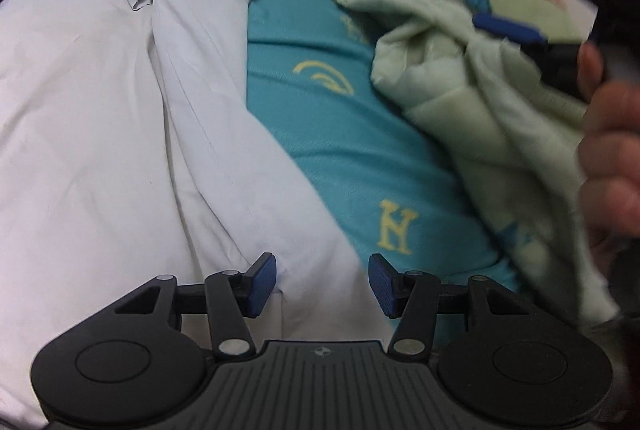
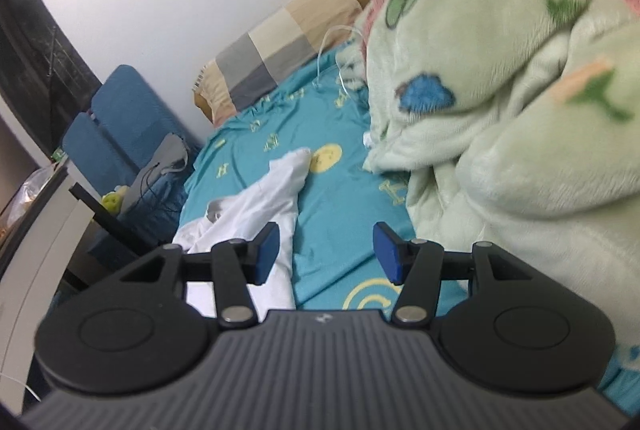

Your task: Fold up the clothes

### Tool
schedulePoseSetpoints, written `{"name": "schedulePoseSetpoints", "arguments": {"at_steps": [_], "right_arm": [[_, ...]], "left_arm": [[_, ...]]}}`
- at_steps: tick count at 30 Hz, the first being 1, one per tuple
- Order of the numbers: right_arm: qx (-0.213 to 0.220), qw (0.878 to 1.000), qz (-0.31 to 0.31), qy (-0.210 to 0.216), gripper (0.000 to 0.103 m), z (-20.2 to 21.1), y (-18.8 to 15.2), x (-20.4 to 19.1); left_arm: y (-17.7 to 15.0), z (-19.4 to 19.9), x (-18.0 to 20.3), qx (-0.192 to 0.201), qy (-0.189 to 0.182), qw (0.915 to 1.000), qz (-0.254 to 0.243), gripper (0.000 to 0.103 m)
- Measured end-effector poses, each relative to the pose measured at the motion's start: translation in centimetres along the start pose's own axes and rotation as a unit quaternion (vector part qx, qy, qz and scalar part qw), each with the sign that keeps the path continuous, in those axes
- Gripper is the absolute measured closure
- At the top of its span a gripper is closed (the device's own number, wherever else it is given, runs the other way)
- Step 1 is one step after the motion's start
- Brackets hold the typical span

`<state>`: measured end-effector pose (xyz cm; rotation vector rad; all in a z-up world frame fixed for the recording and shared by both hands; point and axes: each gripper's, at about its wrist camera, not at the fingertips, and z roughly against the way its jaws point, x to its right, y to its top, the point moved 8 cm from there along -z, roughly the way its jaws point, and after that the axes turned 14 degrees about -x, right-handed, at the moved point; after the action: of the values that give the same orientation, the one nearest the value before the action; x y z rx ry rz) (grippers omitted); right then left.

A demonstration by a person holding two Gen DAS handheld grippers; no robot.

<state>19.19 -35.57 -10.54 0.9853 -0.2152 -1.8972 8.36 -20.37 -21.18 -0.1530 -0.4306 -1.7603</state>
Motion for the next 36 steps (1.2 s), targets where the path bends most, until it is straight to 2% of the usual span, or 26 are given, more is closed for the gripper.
{"name": "schedulePoseSetpoints", "arguments": {"at_steps": [2,3,6,10,13,15,18,20,23,25,26,27,30,31,34,35,36], "right_arm": [[-0.007,1.0,0.005,0.002,0.048,-0.6,-0.2,-0.3],[-0.008,1.0,0.007,0.003,0.048,-0.7,-0.2,-0.3],[-0.012,1.0,0.008,0.008,0.048,-1.1,-0.3,-0.4],[-0.017,1.0,0.002,0.014,0.048,-1.4,-0.2,-0.2],[-0.019,1.0,0.006,0.014,0.048,-1.5,-0.3,-0.3],[-0.023,1.0,0.007,0.012,0.048,-1.7,-0.4,-0.4],[-0.035,0.999,0.017,0.008,0.048,-2.2,-0.7,-0.7],[-0.045,0.999,0.029,0.002,0.048,-2.6,-1.0,-1.2],[-0.058,0.997,0.041,0.001,0.048,-3.1,-1.5,-1.7],[-0.065,0.997,0.044,0.003,0.048,-3.4,-1.8,-1.9],[-0.068,0.997,0.046,0.003,0.048,-3.6,-1.9,-2.0],[-0.072,0.996,0.047,0.003,0.048,-3.7,-2.1,-2.1],[-0.078,0.996,0.052,0.001,0.048,-3.9,-2.4,-2.3],[-0.08,0.995,0.054,0.001,0.048,-4.0,-2.5,-2.4],[-0.087,0.995,0.057,0.004,0.048,-4.4,-2.8,-2.7],[-0.09,0.994,0.058,0.005,0.048,-4.5,-2.8,-2.8],[-0.092,0.994,0.059,0.005,0.048,-4.7,-2.9,-2.9]], "left_arm": [[0.0,-0.7,-0.5,-0.001,0.011,0.9999,-0.003,0.062],[0.1,-0.8,-0.8,0.002,0.013,0.9999,-0.003,0.064],[0.2,-0.6,-1.6,0.001,0.01,0.9999,0.006,0.092],[0.4,0.8,-2.6,0.002,-0.012,0.9998,0.015,0.097],[0.9,4.2,-2.5,0.011,-0.078,0.9966,0.023,0.097],[1.0,6.9,-2.9,0.014,-0.126,0.9915,0.03,0.097],[1.0,10.1,-5.5,0.017,-0.16,0.9848,0.067,0.097],[0.6,10.9,-8.1,0.006,-0.149,0.9852,0.085,0.096],[-0.4,10.0,-12.8,-0.023,-0.069,0.9909,0.114,0.096],[-1.2,8.9,-15.1,-0.054,-0.04,0.9888,0.133,0.095],[-1.5,8.7,-15.7,-0.059,-0.037,0.988,0.138,0.096],[-1.7,8.8,-16.2,-0.059,-0.039,0.9875,0.14,0.093],[-1.5,9.4,-16.4,-0.043,-0.065,0.9864,0.145,0.076],[-1.3,9.5,-16.4,-0.035,-0.071,0.9869,0.14,0.065],[-0.6,9.9,-15.3,-0.006,-0.092,0.9887,0.118,0.045],[-0.6,9.6,-14.9,-0.01,-0.093,0.9896,0.109,0.04],[-0.6,9.3,-14.4,-0.013,-0.094,0.9905,0.1,0.039]]}}
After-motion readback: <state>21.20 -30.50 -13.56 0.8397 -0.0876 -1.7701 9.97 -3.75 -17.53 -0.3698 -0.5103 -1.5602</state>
